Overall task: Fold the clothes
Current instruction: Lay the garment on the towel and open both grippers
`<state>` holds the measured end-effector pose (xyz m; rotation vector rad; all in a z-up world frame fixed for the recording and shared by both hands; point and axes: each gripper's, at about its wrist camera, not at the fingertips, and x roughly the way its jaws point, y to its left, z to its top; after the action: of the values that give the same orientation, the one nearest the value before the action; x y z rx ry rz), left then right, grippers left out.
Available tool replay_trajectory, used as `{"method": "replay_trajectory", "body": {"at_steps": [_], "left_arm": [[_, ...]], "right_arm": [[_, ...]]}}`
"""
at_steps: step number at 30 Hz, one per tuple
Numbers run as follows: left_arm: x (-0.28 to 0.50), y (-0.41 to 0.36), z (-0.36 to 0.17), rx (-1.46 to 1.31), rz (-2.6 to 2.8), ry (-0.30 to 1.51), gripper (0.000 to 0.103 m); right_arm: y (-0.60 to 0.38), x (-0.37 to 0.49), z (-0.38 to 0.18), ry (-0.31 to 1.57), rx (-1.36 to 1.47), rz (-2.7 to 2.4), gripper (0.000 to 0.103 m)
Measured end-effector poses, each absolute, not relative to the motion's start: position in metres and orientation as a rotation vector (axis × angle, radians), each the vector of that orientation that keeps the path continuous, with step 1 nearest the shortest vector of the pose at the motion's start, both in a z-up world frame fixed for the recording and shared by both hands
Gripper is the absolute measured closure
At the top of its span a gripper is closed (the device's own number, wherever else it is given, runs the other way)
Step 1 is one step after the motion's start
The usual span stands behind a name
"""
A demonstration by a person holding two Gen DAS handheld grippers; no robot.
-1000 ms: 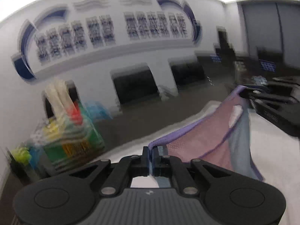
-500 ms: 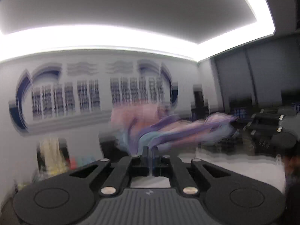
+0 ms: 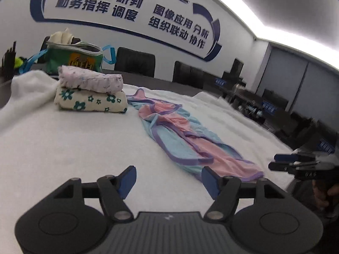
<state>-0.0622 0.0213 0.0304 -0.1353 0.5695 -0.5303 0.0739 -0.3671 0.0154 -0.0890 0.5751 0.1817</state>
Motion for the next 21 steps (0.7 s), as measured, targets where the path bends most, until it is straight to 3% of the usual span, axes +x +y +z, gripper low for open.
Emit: {"method": "replay_trajectory", "body": {"at_steps": [4, 13, 14, 15, 16, 18, 21], "left_arm": [[-0.034, -0.015, 0.023, -0.096, -0.560, 0.608, 0.038], [-0.019, -0.066, 0.013, -0.024, -0.565, 0.676, 0.043], [-0.019, -0.071, 0.012, -0.016, -0.564, 0.683, 0.050], [-0.018, -0.076, 0.010, -0.012, -0.561, 0.691, 0.078], [-0.016, -0.079, 0.007, -0.019, -0.559, 0.708, 0.097], [-0.017, -0.074, 0.003, -0.066, -0.565, 0.715, 0.101], [-0.026, -0.046, 0.008, -0.156, -0.532, 0.684, 0.101]], "right_arm": [[-0.359, 0.117, 0.007, 0.591, -0.057, 0.159, 0.046], [-0.378, 0.113, -0.015, 0.645, 0.018, 0.127, 0.047], [-0.381, 0.112, -0.018, 0.650, 0.026, 0.123, 0.047], [-0.381, 0.111, -0.020, 0.651, 0.028, 0.124, 0.056], [-0.382, 0.110, -0.023, 0.655, 0.033, 0.127, 0.075], [-0.377, 0.110, -0.026, 0.659, 0.016, 0.117, 0.091], [-0.362, 0.103, -0.020, 0.662, -0.028, 0.164, 0.095]]}}
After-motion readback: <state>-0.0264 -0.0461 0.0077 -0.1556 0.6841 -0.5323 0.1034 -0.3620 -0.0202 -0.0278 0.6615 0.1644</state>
